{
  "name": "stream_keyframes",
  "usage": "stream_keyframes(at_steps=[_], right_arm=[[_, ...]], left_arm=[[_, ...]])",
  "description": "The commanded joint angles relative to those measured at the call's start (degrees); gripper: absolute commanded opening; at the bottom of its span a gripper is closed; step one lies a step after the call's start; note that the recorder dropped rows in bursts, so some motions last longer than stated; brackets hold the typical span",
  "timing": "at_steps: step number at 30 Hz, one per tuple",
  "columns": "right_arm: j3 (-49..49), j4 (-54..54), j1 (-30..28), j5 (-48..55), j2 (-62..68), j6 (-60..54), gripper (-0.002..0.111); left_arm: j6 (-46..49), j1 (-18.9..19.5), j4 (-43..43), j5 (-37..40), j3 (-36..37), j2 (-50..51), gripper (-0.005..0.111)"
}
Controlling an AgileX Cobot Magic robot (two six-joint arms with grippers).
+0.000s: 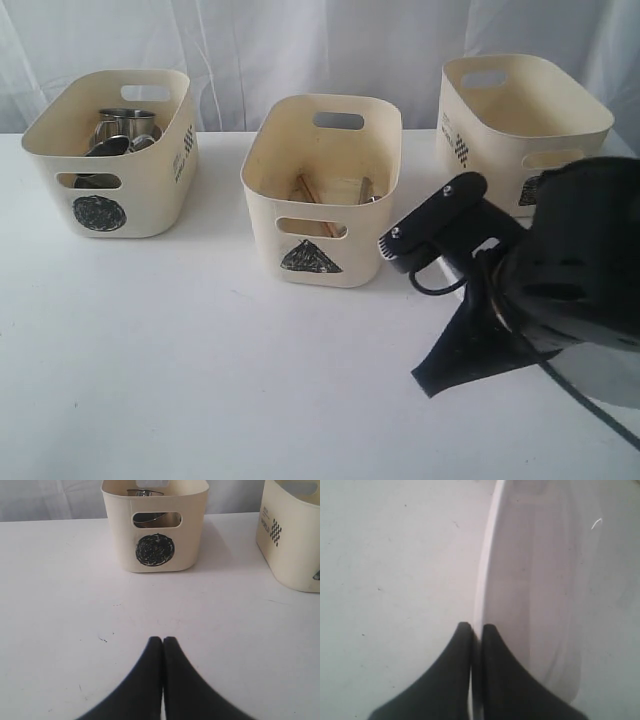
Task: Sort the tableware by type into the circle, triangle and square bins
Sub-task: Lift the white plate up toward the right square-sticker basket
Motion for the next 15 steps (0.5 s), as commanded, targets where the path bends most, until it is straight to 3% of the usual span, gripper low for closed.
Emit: stream_keyframes(at_steps=[1,15], right_arm=[[-0.04,-2.07,0.07,1.57,-5.8,-0.65,0.0],[-2.51,-1.36,-0.04,0.35,-15.62,0.94,0.0]], left_arm=[[-0.23,0.03,-0.29,-0.01,0.22,-0.26,0.0],[-0.23,0.03,-0.29,-0.01,0.22,-0.26,0.0]])
